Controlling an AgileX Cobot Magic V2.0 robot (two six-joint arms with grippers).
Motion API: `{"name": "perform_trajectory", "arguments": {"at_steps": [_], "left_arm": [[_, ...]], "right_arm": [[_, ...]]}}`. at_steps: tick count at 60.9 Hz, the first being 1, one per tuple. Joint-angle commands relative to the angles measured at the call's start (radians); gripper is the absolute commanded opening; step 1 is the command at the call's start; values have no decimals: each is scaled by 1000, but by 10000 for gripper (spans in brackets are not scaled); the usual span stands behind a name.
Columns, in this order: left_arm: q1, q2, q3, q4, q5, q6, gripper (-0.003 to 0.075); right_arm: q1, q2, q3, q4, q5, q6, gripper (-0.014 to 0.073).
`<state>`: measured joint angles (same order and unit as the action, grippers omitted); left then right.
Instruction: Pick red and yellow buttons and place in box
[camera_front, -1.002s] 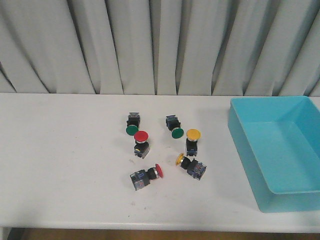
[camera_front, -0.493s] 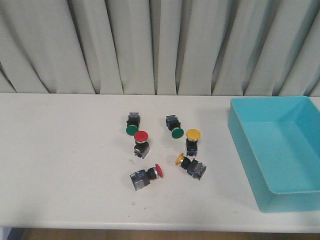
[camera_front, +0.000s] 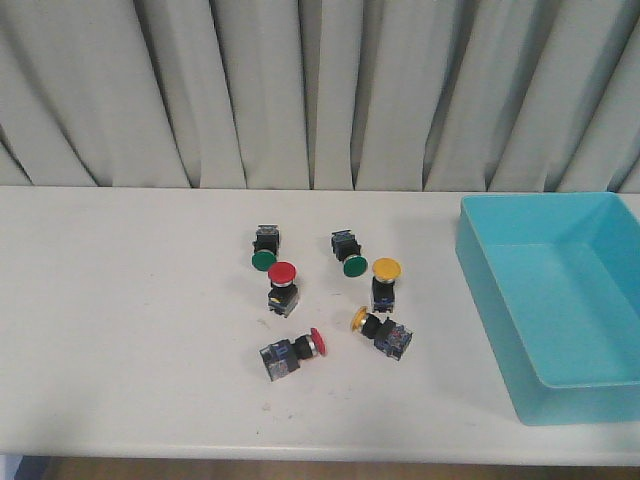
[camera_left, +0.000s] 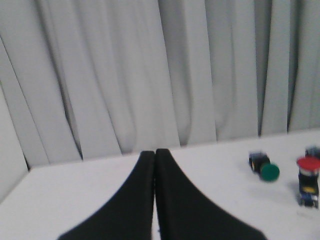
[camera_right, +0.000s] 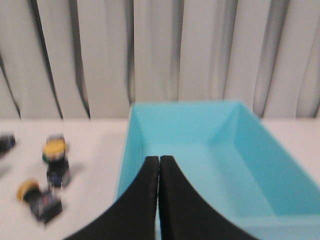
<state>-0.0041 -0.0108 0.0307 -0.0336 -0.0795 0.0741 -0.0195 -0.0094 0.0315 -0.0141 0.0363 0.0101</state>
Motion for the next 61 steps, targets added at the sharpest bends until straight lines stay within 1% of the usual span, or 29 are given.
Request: {"name": "perform_trajectory", "arguments": {"at_steps": [1,4,6,8,10,13,16,21,24,29,32,35,39,43,54,61], "left_arm": [[-5,-8,2,0,-314,-39,-6],[-5,17,-30,-2,-406,-74,-6],[-5,43,-58,-2,-438,-87,-6],[-5,87,-102,4,-455,-102,-6],[-5,142,-157,10,-451,-103,-6],[-5,246,-261,43,-424,-99,-6],[-5,344,-361,83,-386,-99,-6],[-6,515,-547,153,-275,-101,-6],[-6,605,-646,160,-182,-108,-6],[-15,721,-760,159,-74,-149,-6],[-39,769,-797,159,-69,-152,-6],[-63,796,-815,159,-89,-149,-6],[-89,829,-821,159,-176,-150,-6],[-99,850,-821,159,-224,-154,-6],[-99,853,-821,158,-204,-245,-6],[-97,853,-821,159,-213,-251,-6]], "right_arm": [[2,-9,-56,-3,-367,-5,-4],[2,0,-109,-3,-531,-10,-4],[2,26,-158,-3,-631,-19,-4],[2,72,-216,-3,-689,-40,-4],[2,131,-284,-5,-697,-66,-4],[2,226,-385,-18,-650,-87,-4],[2,345,-502,-40,-549,-81,-4],[2,535,-674,-55,-334,-22,-4],[2,629,-758,-54,-210,30,-4],[2,783,-846,-55,-95,90,-4],[2,847,-877,-57,-80,93,-4],[2,915,-886,-56,-95,93,-4],[2,986,-886,-56,-113,94,-4],[2,1039,-886,-56,-122,93,-4],[2,1092,-886,-65,-114,85,-1],[14,1107,-886,-65,-106,48,7]]}}
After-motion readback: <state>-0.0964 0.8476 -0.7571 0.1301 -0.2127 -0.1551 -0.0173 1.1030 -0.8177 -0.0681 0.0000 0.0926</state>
